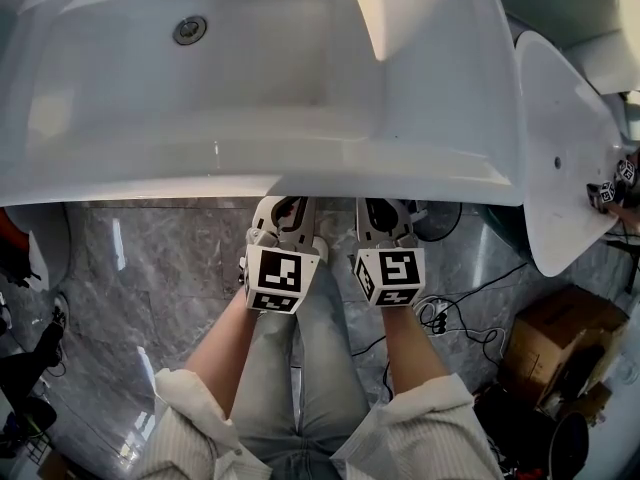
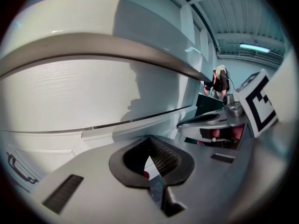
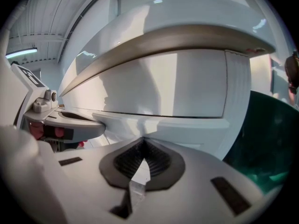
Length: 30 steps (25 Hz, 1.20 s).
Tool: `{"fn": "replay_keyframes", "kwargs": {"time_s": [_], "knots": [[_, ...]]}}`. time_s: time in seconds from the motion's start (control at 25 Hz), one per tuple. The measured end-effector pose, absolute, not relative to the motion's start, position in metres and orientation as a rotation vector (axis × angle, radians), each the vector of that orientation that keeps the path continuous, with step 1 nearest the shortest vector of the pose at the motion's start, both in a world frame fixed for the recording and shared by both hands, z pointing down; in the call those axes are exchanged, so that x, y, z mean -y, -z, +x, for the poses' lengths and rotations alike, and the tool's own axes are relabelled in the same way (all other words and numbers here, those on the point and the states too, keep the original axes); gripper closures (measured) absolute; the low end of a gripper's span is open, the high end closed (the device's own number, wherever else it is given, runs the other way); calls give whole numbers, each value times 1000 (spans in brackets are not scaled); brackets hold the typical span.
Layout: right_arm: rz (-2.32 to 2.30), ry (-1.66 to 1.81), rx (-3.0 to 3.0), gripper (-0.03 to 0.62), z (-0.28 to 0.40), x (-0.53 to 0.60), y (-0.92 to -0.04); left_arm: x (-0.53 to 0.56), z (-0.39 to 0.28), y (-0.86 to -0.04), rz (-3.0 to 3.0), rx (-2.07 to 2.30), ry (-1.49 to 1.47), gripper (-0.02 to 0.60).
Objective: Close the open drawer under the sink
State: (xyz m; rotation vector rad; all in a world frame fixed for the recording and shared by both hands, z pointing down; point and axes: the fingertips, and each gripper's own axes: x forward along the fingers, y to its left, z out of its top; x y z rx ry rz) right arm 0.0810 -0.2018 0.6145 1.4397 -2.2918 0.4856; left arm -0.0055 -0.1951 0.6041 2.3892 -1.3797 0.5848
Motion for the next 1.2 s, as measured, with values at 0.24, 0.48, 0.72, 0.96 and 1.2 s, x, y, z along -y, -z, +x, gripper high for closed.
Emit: {"fn": "replay_keyframes", "kwargs": {"time_s": [0.24, 0.48, 0.72, 0.96, 1.2], "knots": [[1423, -464, 2296, 585, 81, 210, -613, 204, -6, -603, 2407, 1384, -595, 566], [1444, -497, 2297, 585, 80, 209, -612, 203, -9, -600, 2404, 1402, -596, 566], [1455, -512, 2284, 585, 89, 191, -604, 176, -4, -593, 2397, 1387, -570, 566], [1481, -546, 2273, 585, 90, 166, -593, 155, -8, -576, 2405, 1360, -538, 566], [1479, -543, 2290, 585, 94, 136, -559, 121, -5, -542, 2417, 1322, -491, 566]]}}
